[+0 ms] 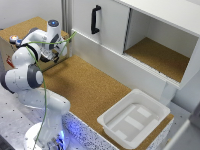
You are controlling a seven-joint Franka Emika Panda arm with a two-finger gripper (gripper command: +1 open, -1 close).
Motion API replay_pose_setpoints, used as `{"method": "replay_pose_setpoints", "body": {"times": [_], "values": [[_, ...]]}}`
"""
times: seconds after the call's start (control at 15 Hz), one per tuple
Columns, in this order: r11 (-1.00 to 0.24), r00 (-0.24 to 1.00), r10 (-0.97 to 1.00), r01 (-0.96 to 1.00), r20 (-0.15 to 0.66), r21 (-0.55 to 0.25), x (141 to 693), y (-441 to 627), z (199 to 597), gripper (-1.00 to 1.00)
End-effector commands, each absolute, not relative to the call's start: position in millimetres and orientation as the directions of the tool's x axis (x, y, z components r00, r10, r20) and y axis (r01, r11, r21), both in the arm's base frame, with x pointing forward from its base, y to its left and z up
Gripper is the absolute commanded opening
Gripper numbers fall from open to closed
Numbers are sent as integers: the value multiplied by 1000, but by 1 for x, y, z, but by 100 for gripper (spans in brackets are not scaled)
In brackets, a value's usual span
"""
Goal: Pick up the pink block
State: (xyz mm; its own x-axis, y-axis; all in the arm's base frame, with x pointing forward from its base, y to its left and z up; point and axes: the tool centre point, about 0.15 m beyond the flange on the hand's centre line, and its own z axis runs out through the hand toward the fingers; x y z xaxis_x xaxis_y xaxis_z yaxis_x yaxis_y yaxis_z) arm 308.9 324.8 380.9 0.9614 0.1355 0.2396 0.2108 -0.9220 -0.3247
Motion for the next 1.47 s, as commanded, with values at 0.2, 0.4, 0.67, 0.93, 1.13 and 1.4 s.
{"method": "replay_pose_setpoints", "body": {"times": [0.2,0.4,0.67,0.93,1.13,1.4], "values": [[-896,966,130,211,222,-392,325,338,350,100],[-891,972,97,181,215,-416,325,352,341,100],[-885,985,16,94,172,-455,325,363,328,100],[-871,990,-23,50,141,-489,326,364,315,100],[-864,991,-41,29,127,-503,331,359,308,100],[-852,995,-27,26,95,-522,337,357,296,100]]}}
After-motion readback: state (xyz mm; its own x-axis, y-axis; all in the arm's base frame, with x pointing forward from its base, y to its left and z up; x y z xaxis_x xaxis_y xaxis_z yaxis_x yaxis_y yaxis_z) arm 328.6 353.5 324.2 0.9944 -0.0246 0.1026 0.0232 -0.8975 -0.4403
